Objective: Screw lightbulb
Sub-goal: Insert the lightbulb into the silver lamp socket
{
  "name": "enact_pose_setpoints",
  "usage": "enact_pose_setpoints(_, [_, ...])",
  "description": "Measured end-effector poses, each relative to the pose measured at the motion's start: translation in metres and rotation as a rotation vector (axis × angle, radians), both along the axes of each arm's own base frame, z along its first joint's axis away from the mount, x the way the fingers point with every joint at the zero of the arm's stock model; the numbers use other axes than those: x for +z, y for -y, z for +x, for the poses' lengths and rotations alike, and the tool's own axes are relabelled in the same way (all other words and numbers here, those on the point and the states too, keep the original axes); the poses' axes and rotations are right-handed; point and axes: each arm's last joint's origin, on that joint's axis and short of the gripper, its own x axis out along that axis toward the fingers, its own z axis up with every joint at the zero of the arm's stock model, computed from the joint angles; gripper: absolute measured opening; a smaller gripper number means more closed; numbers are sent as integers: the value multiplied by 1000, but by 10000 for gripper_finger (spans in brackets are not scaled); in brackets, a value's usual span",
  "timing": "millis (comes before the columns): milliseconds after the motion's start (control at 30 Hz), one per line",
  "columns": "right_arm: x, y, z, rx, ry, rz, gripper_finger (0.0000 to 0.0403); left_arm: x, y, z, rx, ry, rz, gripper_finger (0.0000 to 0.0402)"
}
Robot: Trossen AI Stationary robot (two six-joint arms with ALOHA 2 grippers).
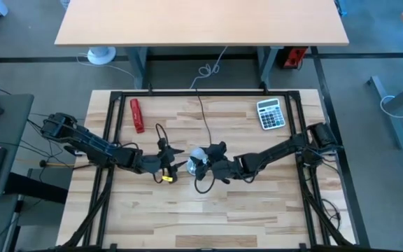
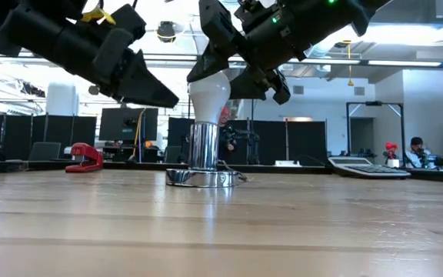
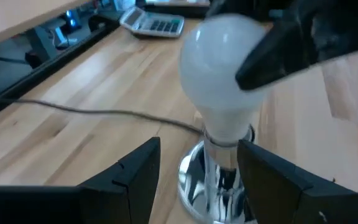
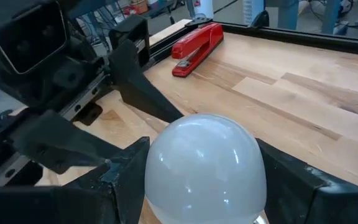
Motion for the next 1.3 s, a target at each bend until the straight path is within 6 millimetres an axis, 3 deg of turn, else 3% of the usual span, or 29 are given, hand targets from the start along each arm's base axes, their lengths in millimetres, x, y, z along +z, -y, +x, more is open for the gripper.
enact_pose_setpoints(367, [2,-2,0,-44,34,24,255,-31,6,15,-60,79,-49,203])
enact_pose_setpoints(700, [2,-12,-2,71,-73,-151,255,-27,6,23,-105,140,-16,203])
enact_pose_setpoints(1300, [2,-6,0,36,-48,-112,255,-33,-2,40,-110,137,-10,203])
